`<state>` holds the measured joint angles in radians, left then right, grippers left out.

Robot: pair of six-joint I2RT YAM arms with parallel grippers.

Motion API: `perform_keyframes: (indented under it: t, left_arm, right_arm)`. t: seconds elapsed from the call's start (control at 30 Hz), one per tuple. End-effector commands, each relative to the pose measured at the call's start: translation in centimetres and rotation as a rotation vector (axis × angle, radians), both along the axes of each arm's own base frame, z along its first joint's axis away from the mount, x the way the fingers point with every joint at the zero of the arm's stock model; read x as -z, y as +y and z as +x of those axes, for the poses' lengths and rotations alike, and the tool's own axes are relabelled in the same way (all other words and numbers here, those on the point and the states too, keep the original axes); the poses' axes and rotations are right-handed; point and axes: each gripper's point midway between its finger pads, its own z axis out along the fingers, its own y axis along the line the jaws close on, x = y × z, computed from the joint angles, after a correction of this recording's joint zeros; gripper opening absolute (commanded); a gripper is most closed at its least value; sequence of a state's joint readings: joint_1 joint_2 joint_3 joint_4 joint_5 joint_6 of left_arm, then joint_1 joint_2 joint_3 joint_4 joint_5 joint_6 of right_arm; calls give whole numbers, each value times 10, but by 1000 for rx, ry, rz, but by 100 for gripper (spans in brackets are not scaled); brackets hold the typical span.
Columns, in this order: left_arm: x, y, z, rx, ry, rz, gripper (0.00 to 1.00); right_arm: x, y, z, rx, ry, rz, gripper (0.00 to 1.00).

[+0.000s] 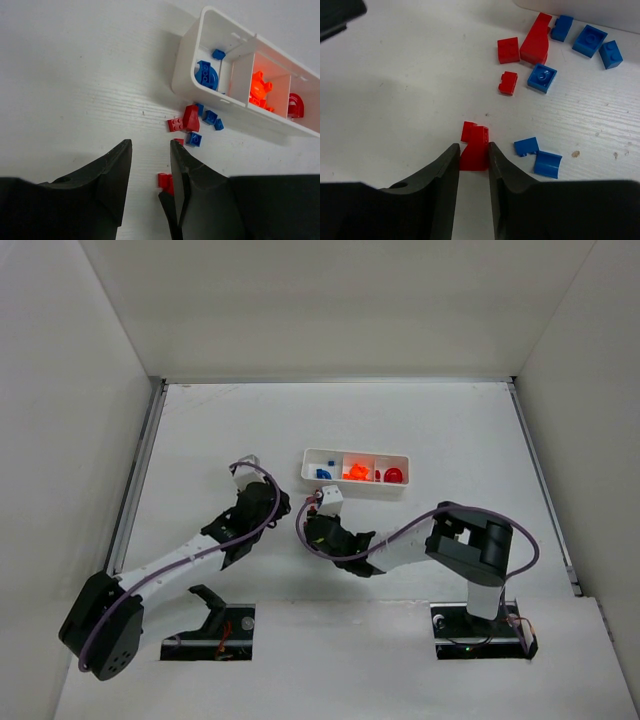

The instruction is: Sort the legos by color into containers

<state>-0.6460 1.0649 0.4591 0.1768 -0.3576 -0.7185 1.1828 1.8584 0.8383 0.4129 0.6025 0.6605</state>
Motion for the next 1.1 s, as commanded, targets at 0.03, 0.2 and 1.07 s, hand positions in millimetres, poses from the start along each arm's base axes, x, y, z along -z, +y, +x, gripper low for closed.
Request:
perform_keyframes:
  t: [0.03, 0.2, 1.07]
  left_arm:
    - [0, 7, -12, 11, -25, 38, 33]
    - [2, 0, -24, 50, -38, 57, 34]
    - [7, -109, -46, 317, -74, 180, 34]
  right_arm:
    - [-3, -1, 9, 43, -11, 7, 24]
    - [-54, -8, 8, 43, -78, 108, 20]
    - [-113, -207, 126, 404, -151, 145, 22]
